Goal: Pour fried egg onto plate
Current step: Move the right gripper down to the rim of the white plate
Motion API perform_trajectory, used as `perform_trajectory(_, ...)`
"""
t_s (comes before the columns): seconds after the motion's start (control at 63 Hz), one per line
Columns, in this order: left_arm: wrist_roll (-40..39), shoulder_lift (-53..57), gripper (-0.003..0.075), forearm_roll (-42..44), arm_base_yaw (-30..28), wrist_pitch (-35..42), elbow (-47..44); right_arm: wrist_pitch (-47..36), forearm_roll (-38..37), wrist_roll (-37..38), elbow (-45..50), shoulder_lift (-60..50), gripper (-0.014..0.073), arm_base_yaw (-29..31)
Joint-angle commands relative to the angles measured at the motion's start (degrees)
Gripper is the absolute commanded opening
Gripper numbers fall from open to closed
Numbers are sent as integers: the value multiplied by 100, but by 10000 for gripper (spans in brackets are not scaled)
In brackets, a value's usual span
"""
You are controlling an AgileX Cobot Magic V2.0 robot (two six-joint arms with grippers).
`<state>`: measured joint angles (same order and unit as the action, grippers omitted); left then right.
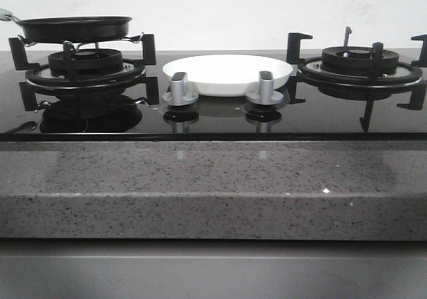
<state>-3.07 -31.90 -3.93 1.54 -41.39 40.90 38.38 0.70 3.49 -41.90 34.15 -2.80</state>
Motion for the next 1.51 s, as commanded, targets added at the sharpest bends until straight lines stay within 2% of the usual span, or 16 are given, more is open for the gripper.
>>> perform_trajectory(0.0, -49, -152, -20, -82, 14, 421, 207, -384, -70, -19, -187, 176, -108, -11)
perform_trajectory(0.032, -49, -209, -18, -82, 14, 421, 207, -384, -70, -19, -187, 224, -85, -11)
perform_trajectory(0.095, -11, -294, 24, -93, 14, 421, 207, -404, -70, -19, -187, 329, 20, -11)
perform_trajectory(0.206, -1, -416, 263, -93, 14, 407, 207, -450, -38, -19, -187, 502, 327, -11)
perform_trajectory(0.27, -1, -440, 412, -93, 14, 407, 207, -453, 40, -19, -203, 615, 433, -11)
perform_trajectory(0.301, -1, -467, 474, -93, 14, 407, 207, -430, 124, -19, -236, 702, 454, -11)
perform_trajectory(0.365, 77, -508, 530, -121, 14, 407, 220, -277, 415, -159, -394, 907, 456, -16)
perform_trajectory(0.539, 1091, -654, 533, -1019, 86, 385, 220, 96, 1568, -1146, -989, 1776, 456, -223)
perform_trajectory(0.666, 1529, -730, 533, -1346, 405, 416, 220, 115, 2065, -1477, -1391, 2428, 456, -633)
perform_trajectory(0.841, 1541, -780, 533, -1320, 1006, 431, 220, 113, 2071, -1477, -2024, 3369, 456, -1142)
perform_trajectory(1.015, 1549, -780, 533, -1279, 1383, 538, 220, 233, 2071, -1477, -2778, 4302, 456, -1164)
perform_trajectory(1.491, 1549, -780, 533, -1270, 1436, 561, 220, 811, 1628, -1477, -4918, 6520, 456, -1152)
